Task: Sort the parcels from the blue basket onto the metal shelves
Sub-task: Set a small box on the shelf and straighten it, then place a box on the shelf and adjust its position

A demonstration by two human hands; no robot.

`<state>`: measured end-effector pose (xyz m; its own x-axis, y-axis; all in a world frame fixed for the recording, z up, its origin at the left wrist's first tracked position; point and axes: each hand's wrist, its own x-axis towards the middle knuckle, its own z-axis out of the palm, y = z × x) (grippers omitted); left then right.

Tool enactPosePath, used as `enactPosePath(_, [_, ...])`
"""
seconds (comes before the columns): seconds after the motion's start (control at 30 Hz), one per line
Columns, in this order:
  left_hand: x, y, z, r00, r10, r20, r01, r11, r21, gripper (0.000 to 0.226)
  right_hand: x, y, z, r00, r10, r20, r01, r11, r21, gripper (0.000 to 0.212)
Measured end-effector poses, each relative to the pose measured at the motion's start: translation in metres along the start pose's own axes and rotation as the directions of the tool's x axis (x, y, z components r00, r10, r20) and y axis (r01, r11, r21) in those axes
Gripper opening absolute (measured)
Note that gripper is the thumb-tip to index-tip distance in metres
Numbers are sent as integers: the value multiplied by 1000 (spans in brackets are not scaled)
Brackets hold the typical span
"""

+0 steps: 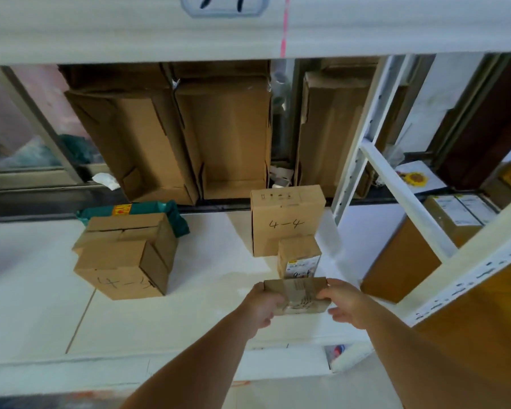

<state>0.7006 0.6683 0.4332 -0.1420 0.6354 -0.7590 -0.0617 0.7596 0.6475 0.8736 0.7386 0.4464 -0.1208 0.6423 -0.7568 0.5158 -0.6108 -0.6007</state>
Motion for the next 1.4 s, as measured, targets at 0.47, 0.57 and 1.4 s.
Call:
enactPosePath(0.47, [24, -2, -10, 984, 96, -147, -100, 995, -16, 76, 37, -7, 20, 995, -43, -85, 66, 958, 280, 44])
enactPosePath(0.57, [18, -9, -23, 990, 66, -125, -73, 996, -47, 74, 36, -6, 30, 924, 43, -380, 96, 936, 339, 30])
enactPosePath(1.4, [-180, -156, -421, 898, 255, -358, 315, 194, 929, 36, -135, -130, 461, 818, -278, 503, 573, 337, -747, 25])
